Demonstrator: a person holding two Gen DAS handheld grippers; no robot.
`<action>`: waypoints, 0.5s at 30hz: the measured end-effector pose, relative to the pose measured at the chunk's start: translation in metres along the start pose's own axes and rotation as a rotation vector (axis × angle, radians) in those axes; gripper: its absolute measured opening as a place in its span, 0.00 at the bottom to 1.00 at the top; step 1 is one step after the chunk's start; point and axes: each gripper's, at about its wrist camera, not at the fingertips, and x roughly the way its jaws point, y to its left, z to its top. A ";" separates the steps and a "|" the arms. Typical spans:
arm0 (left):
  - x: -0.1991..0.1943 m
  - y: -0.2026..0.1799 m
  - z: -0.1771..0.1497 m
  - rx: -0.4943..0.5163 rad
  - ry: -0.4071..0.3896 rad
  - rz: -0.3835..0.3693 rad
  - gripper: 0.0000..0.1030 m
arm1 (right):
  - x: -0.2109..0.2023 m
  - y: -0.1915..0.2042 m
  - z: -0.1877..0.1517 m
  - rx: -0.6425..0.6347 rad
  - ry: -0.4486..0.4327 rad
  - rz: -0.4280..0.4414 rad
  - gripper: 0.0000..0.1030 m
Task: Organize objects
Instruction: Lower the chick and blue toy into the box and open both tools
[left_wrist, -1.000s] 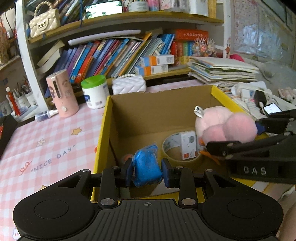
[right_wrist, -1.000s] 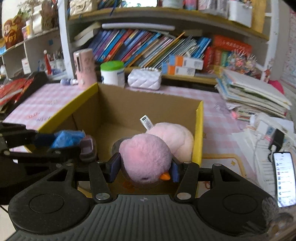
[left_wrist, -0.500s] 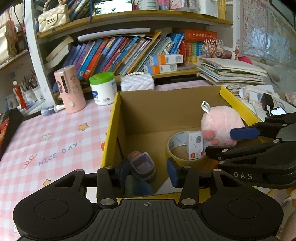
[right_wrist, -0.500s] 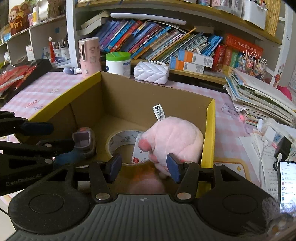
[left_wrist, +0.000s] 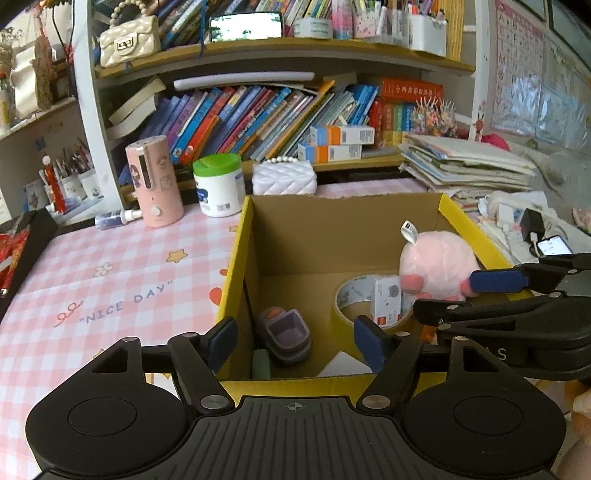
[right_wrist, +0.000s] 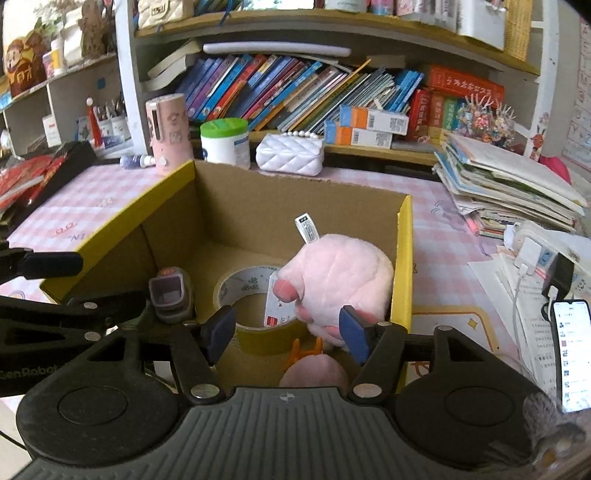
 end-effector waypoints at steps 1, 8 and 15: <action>-0.003 0.001 0.000 -0.001 -0.006 -0.004 0.70 | -0.003 0.001 0.000 0.002 -0.011 -0.006 0.59; -0.038 0.017 -0.008 -0.017 -0.068 -0.008 0.83 | -0.035 0.019 -0.002 0.059 -0.085 -0.068 0.70; -0.071 0.052 -0.030 -0.064 -0.105 0.029 0.92 | -0.072 0.059 -0.016 0.106 -0.146 -0.126 0.81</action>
